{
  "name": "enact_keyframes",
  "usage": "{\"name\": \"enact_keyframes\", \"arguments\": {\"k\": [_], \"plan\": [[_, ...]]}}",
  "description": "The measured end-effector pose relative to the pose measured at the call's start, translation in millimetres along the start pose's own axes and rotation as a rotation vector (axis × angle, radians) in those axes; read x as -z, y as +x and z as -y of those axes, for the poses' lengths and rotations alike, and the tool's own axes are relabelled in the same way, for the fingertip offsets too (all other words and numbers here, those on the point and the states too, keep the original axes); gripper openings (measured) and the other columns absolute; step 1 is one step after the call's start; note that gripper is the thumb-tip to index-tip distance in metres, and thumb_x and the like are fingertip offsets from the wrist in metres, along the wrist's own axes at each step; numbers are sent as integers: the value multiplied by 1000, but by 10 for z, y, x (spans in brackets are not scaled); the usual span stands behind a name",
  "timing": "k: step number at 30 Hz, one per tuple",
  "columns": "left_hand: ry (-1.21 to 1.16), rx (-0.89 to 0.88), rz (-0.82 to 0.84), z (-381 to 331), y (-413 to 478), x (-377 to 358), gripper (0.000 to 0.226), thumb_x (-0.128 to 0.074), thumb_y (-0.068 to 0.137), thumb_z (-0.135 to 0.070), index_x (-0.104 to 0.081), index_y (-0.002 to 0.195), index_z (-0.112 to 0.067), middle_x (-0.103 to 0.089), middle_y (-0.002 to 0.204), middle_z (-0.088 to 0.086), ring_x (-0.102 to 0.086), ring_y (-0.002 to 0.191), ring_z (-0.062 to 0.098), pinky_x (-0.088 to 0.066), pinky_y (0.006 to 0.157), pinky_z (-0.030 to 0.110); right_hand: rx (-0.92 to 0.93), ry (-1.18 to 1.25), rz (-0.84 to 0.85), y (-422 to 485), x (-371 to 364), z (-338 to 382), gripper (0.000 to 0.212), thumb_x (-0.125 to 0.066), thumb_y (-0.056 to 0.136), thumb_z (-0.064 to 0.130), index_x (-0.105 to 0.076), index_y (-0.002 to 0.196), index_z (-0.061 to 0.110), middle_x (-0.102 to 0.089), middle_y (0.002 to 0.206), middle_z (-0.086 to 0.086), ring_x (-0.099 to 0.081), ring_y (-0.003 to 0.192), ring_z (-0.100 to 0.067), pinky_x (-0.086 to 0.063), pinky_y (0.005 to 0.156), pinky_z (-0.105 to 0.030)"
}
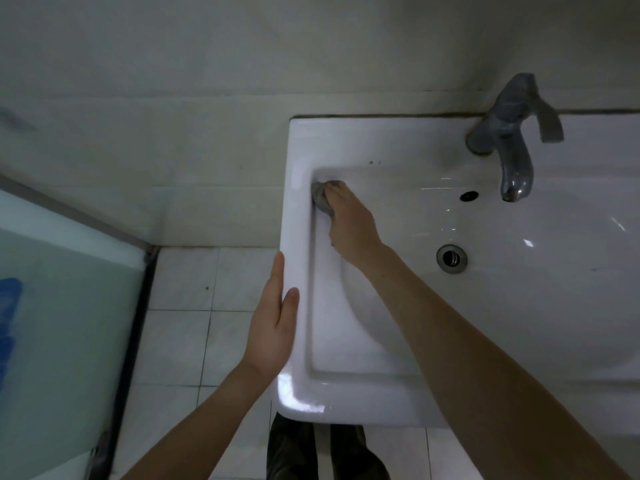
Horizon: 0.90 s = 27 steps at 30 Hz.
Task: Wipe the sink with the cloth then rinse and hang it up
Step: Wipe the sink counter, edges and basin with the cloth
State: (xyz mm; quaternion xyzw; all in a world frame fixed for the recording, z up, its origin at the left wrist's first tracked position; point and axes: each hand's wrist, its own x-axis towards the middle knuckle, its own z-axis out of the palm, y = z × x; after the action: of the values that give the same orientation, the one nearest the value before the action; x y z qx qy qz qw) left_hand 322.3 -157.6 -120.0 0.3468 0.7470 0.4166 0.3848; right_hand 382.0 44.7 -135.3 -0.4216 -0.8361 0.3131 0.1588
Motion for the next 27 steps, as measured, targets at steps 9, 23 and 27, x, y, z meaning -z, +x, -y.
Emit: {"name": "enact_keyframes", "arguments": {"k": [9, 23, 27], "plan": [[20, 0, 3, 15, 2, 0, 56, -34, 104, -19, -8, 153, -26, -12, 158, -19, -18, 138, -18, -11, 114, 7, 229, 127, 154, -1424, -88, -169, 53, -41, 87, -14, -41, 139, -4, -39, 148, -15, -24, 142, -18, -7, 117, -14], [18, -7, -11, 14, 14, 24, 57, -34, 103, -28, -8, 154, -32, -15, 158, -26, -17, 141, -13, -16, 112, 6, -430, 1077, 155, -1152, 777, -278, 30, -47, 97, 6, -62, 117, 24, -68, 117, 2, -64, 107, -12, -50, 96, -27], [2, -36, -50, 5, 5, 11, 56, -38, 101, -27, -13, 151, -37, -14, 147, -47, -15, 137, -21, -15, 103, -4, -408, 976, -156, -486, 1088, -327, 20, -48, 98, 15, -64, 107, 24, -69, 108, 2, -66, 101, -7, -51, 89, -26]]}}
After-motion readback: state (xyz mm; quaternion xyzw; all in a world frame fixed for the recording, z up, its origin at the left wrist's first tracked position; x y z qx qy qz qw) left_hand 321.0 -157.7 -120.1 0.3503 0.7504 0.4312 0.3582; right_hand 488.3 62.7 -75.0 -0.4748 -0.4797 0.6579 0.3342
